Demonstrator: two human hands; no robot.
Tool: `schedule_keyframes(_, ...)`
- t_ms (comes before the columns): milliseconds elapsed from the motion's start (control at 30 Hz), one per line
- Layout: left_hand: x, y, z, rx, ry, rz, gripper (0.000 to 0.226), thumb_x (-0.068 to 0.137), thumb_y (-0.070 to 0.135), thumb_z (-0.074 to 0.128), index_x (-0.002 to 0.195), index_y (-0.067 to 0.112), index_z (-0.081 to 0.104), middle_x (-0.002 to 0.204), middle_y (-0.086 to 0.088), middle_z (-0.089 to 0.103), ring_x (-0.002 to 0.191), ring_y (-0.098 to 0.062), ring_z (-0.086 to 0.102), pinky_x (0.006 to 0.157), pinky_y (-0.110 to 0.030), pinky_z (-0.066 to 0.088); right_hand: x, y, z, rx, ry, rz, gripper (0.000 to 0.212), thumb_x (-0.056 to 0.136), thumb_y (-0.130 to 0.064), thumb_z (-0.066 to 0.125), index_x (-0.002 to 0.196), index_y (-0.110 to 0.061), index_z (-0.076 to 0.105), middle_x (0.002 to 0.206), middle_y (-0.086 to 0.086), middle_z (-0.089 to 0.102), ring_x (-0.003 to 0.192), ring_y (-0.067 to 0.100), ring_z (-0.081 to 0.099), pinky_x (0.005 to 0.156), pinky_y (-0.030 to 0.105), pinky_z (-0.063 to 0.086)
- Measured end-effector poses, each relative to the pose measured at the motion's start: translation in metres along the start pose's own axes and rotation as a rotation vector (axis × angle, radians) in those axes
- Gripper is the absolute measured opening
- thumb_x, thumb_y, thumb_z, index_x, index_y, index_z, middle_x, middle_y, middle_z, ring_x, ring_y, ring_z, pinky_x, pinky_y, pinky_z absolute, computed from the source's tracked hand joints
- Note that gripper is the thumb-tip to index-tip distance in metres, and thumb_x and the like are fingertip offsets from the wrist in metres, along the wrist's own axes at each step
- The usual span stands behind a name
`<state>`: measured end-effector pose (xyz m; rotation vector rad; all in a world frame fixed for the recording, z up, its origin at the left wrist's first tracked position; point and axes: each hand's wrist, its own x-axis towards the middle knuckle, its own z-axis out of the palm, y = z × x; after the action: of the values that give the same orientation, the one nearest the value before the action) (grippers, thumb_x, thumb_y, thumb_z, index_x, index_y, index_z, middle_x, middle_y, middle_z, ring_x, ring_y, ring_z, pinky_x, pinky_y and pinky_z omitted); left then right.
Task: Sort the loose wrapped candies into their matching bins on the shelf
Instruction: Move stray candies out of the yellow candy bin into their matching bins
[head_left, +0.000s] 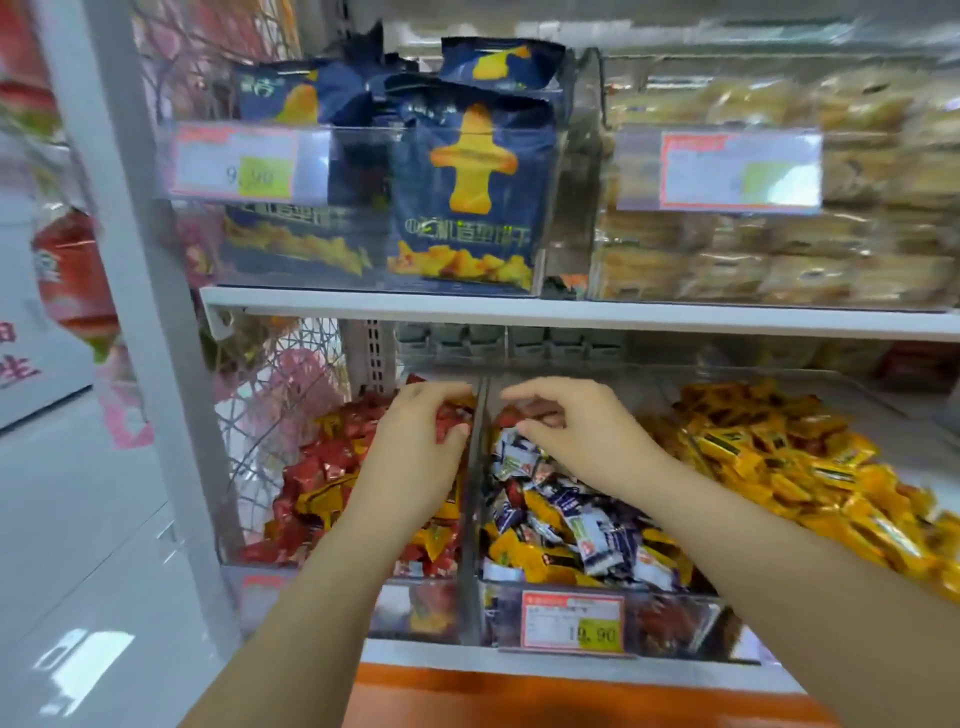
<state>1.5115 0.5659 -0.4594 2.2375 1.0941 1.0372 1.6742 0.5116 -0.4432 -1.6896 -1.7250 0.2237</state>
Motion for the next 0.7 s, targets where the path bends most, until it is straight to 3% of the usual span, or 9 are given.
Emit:
schedule_keyframes(267, 0.004, 0.088, 0.092, -0.137, -0.134, 0.13, 0.03, 0.093, 0.013, 0.055, 0.121, 0.025, 0.06, 0.122, 0.006, 0.056, 0.114, -0.01, 0.051, 0.099, -0.028, 0.042, -0.057, 0.066, -0.077, -0.145, 0.126, 0.059, 0.025, 0.087, -0.013, 0.063, 0.11, -0.023, 0.068, 0.1, -0.014, 0.06, 0.097, 0.002, 0.055, 0.091, 0.016, 0.04)
schedule_keyframes(333, 0.006, 0.102, 0.115, -0.137, -0.165, 0.129, 0.029, 0.094, 0.015, 0.055, 0.119, 0.027, 0.06, 0.116, 0.006, 0.056, 0.107, -0.01, 0.052, 0.092, -0.023, 0.041, -0.068, 0.092, -0.098, -0.179, 0.161, 0.113, 0.023, 0.087, -0.014, 0.064, 0.108, -0.022, 0.069, 0.099, -0.013, 0.06, 0.097, 0.002, 0.054, 0.092, 0.016, 0.039)
schedule_keyframes(433, 0.012, 0.112, 0.143, -0.151, -0.192, 0.119, 0.028, 0.093, 0.017, 0.056, 0.117, 0.03, 0.061, 0.109, 0.007, 0.054, 0.101, -0.011, 0.052, 0.081, -0.019, 0.036, -0.079, 0.135, -0.126, -0.258, 0.164, 0.201, 0.027, 0.086, -0.016, 0.065, 0.113, -0.02, 0.068, 0.112, -0.005, 0.065, 0.107, 0.009, 0.056, 0.086, 0.012, 0.034)
schedule_keyframes(600, 0.023, 0.109, 0.172, -0.151, -0.211, 0.094, 0.028, 0.093, 0.021, 0.056, 0.117, 0.035, 0.059, 0.116, 0.009, 0.054, 0.101, -0.006, 0.049, 0.088, -0.019, 0.039, -0.061, 0.18, -0.141, -0.378, 0.047, 0.293, 0.057, 0.086, -0.034, 0.064, 0.139, -0.023, 0.044, 0.139, 0.002, 0.05, 0.129, 0.019, 0.045, 0.097, 0.02, 0.033)
schedule_keyframes(700, 0.03, 0.105, 0.178, -0.188, -0.218, 0.071, 0.03, 0.092, 0.019, 0.058, 0.117, 0.037, 0.059, 0.108, 0.012, 0.054, 0.085, 0.002, 0.05, 0.07, -0.005, 0.037, -0.036, 0.191, -0.13, -0.369, -0.016, 0.333, 0.066, 0.086, -0.046, 0.061, 0.143, -0.026, 0.034, 0.142, 0.004, 0.045, 0.128, 0.023, 0.044, 0.102, 0.027, 0.035)
